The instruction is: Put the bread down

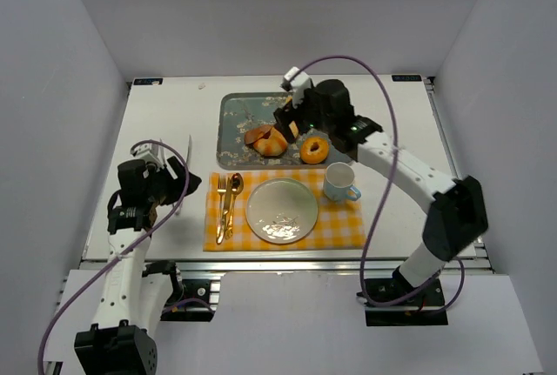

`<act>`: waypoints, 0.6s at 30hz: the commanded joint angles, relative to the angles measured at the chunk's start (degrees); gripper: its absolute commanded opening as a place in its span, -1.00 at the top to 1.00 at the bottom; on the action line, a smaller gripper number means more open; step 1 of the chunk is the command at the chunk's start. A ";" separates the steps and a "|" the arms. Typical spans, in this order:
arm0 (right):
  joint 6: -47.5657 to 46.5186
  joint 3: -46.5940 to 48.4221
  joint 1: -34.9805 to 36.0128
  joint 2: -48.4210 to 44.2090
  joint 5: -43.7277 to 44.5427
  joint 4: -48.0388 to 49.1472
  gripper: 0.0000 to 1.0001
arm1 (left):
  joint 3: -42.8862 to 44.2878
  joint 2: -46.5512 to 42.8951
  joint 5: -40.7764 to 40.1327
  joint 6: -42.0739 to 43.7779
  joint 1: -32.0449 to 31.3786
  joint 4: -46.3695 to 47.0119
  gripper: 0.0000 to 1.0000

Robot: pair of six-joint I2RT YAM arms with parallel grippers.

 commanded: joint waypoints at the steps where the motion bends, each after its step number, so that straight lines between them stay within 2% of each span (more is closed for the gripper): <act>1: -0.94 -8.96 -4.25 -8.16 -7.76 1.07 -0.79 | 1.82 2.32 -0.01 0.88 0.22 2.08 -0.58; 2: -0.98 -8.99 -5.75 -9.41 -11.02 1.09 -0.78 | 1.91 2.33 -0.28 0.87 0.22 2.08 -0.58; 4: -8.07 -12.39 -10.92 -11.96 -18.49 -1.27 -0.73 | 2.17 4.25 -0.72 0.79 0.22 2.60 -0.56; 5: -9.57 -13.55 -12.87 -13.97 -25.66 -2.06 -0.53 | 2.78 5.04 -0.81 0.70 0.22 2.78 -0.52; 7: -10.99 -16.44 -16.55 -15.83 -29.41 -2.68 -0.01 | 3.49 7.84 -1.42 1.05 0.22 2.87 -0.37; 8: -11.52 -16.98 -17.45 -16.27 -31.69 -3.38 0.61 | 4.45 8.91 -1.60 1.31 0.22 3.04 0.04; 9: -12.22 -17.33 -18.15 -16.63 -33.01 -4.35 0.84 | 4.98 9.96 -2.12 1.49 0.22 2.70 0.28; 10: -13.97 -17.86 -19.20 -16.80 -34.25 -6.88 0.95 | 5.59 12.32 -2.91 1.92 0.22 2.52 0.42; 11: -14.42 -18.13 -19.65 -17.41 -36.00 -8.12 0.86 | 7.08 13.74 -4.40 2.36 0.22 2.17 0.48; 12: -14.95 -18.30 -19.83 -17.68 -36.80 -9.18 0.66 | 7.79 15.06 -5.37 2.98 0.22 1.03 0.46; 13: -15.91 -18.48 -19.92 -18.21 -37.33 -11.37 0.29 | 8.58 16.55 -5.99 4.46 0.22 0.41 0.39; 14: -16.44 -18.91 -19.92 -18.38 -38.03 -12.17 -0.25 | 9.98 19.70 -7.13 5.17 0.22 -1.07 0.22; 15: -16.53 -19.18 -19.92 -18.65 -38.12 -12.79 -0.38 | 10.69 21.21 -8.09 6.49 0.22 -1.96 -0.23; 16: -16.19 -20.14 -19.92 -19.26 -37.86 -13.06 -0.58 | 11.31 24.01 -8.54 7.54 0.22 -2.40 -0.38; 17: -15.83 -21.11 -20.00 -19.87 -37.51 -12.88 -0.63 | 12.53 26.39 -10.11 9.99 0.14 -3.45 -0.54; 18: -15.66 -21.12 -20.00 -20.14 -37.51 -12.71 -0.63 | 12.54 26.41 -10.12 10.01 0.14 -3.46 -0.54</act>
